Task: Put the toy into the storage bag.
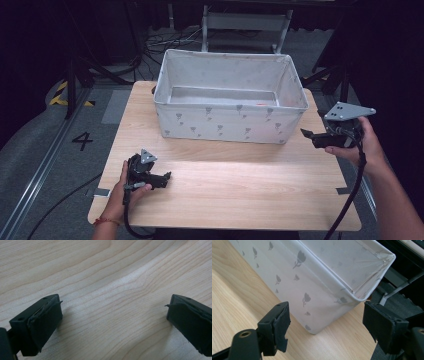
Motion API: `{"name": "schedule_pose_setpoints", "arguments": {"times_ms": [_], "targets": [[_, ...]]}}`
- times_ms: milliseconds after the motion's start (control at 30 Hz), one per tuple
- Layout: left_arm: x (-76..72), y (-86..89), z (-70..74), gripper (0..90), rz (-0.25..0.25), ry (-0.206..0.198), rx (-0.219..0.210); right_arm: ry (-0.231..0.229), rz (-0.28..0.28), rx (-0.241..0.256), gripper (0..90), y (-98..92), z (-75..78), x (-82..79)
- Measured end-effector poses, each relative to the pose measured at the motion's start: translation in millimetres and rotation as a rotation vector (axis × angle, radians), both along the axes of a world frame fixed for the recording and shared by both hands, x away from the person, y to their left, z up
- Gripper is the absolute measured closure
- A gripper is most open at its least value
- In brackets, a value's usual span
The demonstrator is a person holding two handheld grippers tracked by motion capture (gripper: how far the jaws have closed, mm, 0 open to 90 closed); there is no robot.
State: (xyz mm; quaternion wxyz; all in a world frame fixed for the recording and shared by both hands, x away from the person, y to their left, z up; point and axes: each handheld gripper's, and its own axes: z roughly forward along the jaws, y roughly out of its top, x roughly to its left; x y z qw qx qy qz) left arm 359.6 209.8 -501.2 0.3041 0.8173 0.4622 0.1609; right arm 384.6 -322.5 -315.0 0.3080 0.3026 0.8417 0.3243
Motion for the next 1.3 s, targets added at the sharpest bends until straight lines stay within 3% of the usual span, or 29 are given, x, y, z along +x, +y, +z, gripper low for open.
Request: {"name": "schedule_pose_setpoints", "arguments": {"times_ms": [633, 967, 1300], "targets": [[-0.1, -0.1, 0.0, 0.4, 0.001, 0.000, 0.000, 0.064, -0.020, -0.065, 20.6, -13.9, -67.2, -13.8], [-0.1, -0.1, 0.0, 0.4, 0.002, 0.000, 0.000, 0.084, -0.036, -0.043, 19.7, -26.8, -104.3, -25.1], [0.0, 0.0, 0.0, 0.4, 0.002, 0.000, 0.000, 0.138, -0.051, -0.032, 18.8, -40.0, -135.9, -36.4]]}}
